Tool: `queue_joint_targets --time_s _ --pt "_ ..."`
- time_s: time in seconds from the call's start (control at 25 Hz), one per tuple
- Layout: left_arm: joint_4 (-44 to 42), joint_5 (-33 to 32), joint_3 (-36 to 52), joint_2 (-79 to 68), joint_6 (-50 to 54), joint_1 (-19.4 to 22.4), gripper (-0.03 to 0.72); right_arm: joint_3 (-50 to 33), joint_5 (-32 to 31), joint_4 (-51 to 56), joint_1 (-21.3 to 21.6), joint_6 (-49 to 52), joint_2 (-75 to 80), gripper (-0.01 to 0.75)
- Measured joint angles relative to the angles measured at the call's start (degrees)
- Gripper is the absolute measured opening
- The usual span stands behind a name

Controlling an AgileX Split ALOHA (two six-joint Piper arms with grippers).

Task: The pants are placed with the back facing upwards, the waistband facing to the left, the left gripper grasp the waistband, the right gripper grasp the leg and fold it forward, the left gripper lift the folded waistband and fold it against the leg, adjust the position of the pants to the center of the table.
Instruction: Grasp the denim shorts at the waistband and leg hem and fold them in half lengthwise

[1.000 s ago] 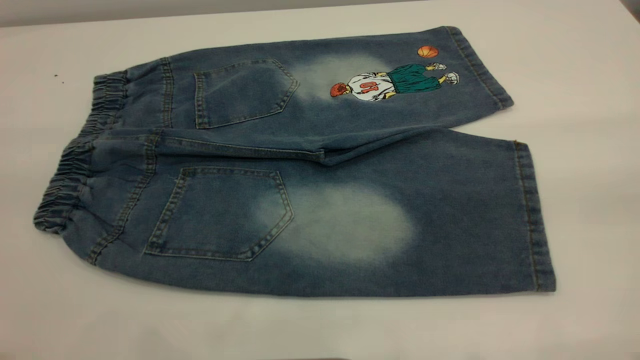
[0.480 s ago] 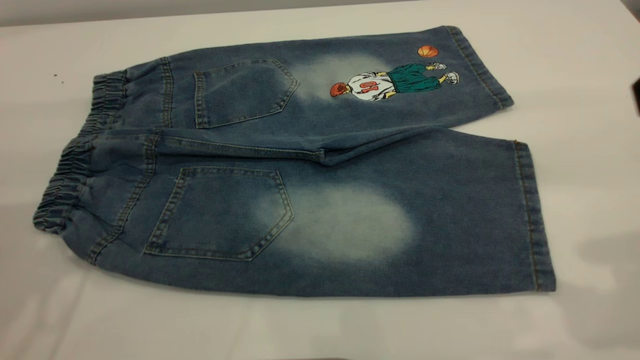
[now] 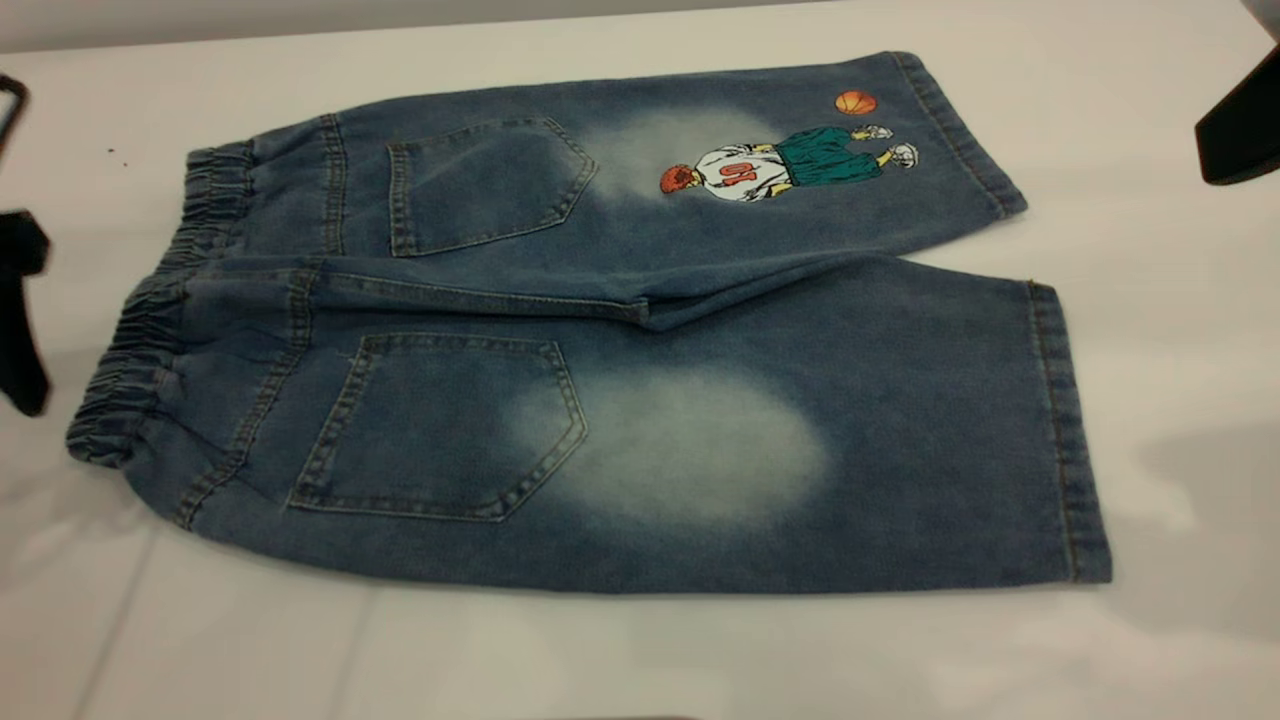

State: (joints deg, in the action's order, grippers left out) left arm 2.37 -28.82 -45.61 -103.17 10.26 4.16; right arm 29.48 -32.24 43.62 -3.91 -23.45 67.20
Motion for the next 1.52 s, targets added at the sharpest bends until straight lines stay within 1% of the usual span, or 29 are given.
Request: queue_joint_targets --time_s 0.16,0.44,0.6,1.0,1.2,1.28,1.36,1.44,1.52 --pt "2.08 4.88 0.0 -3.39 -0.85 0.0 0.529 0.0 0.14 0.11 0.0 -0.11 0.04 0.494" --pt "3.97 9.59 -0.07 -6.72 -1.4 0.0 0.529 0.0 0.26 0.15 0.0 -0.11 0.06 0.494" --pt "7.89 10.7 -0.07 -8.12 -4.09 0.0 0.529 0.0 0.28 0.15 0.0 -0.11 0.06 0.494" --pt "19.02 13.18 -0.07 -10.53 -15.25 0.0 0.529 0.0 0.99 0.17 0.0 -0.17 0.06 0.494" --pt "20.15 13.82 -0.52 -11.87 -17.03 0.0 0.514 0.0 0.86 0.17 0.0 -0.17 0.06 0.494" --pt "20.15 13.82 -0.64 -11.99 -17.18 0.0 0.466 0.0 0.34 0.17 0.0 -0.17 0.06 0.494" --pt "20.26 13.95 -0.63 -12.09 -17.24 -0.28 0.376 0.0 -1.01 0.22 0.0 -0.17 0.16 0.494" --pt "20.63 14.49 -0.63 -12.24 -17.3 -1.21 0.242 0.0 -3.03 0.45 0.0 -0.07 0.87 0.489" --pt "20.93 15.2 -0.63 -12.17 -17.3 -2.34 0.126 0.0 -4.16 1.41 0.0 0.04 2.59 0.483"
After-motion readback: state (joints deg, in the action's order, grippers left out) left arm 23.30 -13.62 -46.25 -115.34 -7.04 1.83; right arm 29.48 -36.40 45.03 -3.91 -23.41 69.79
